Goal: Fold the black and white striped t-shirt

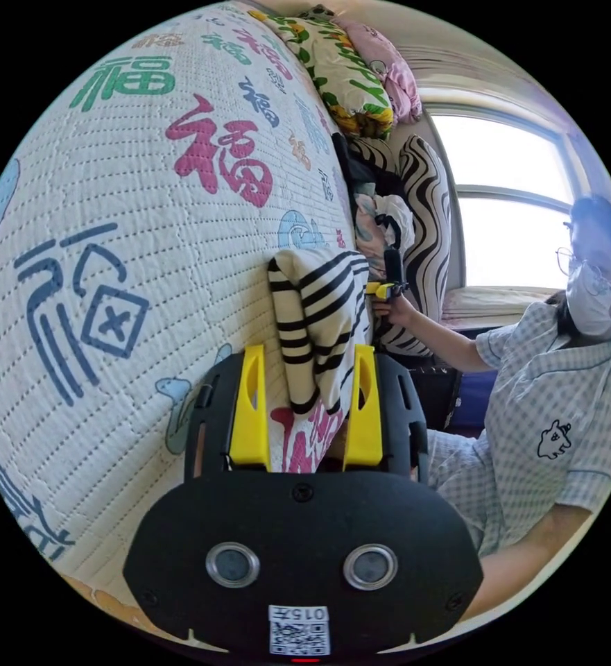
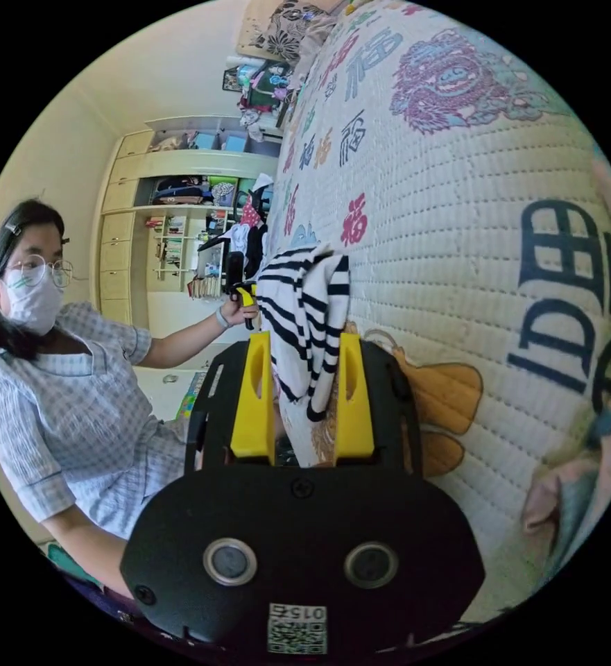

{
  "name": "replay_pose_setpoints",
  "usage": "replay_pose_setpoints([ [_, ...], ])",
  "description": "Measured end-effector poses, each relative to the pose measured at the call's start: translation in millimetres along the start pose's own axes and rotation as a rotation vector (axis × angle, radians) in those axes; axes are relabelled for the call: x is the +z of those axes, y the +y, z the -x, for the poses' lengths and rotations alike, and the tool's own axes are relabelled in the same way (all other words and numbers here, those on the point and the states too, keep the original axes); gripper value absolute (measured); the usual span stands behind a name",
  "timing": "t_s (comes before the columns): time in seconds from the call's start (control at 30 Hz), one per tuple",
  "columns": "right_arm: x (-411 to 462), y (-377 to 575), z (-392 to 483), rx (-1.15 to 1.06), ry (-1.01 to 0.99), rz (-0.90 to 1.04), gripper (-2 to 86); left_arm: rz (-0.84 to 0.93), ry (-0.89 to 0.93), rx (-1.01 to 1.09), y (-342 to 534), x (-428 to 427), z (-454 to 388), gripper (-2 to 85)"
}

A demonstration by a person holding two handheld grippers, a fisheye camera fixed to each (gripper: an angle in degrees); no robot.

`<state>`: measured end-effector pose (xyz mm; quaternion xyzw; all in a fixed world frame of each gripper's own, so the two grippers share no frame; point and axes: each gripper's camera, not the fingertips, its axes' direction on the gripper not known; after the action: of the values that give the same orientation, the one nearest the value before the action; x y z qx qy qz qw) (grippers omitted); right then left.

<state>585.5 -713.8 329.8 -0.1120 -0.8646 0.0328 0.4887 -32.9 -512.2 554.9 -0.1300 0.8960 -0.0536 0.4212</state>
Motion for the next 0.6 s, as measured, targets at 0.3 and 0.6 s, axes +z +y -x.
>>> replay_pose_setpoints([
  [0.3, 75, -49, -15, 0.025, -0.073, 0.083, 6.6, 0.002, 0.028, -0.021, 26, -52, -37, 14.0],
  [0.6, 139, -73, 19, 0.147, 0.124, 0.068, 4.7, -0.122, 0.321, -0.055, 77, -100, -67, 6.9],
])
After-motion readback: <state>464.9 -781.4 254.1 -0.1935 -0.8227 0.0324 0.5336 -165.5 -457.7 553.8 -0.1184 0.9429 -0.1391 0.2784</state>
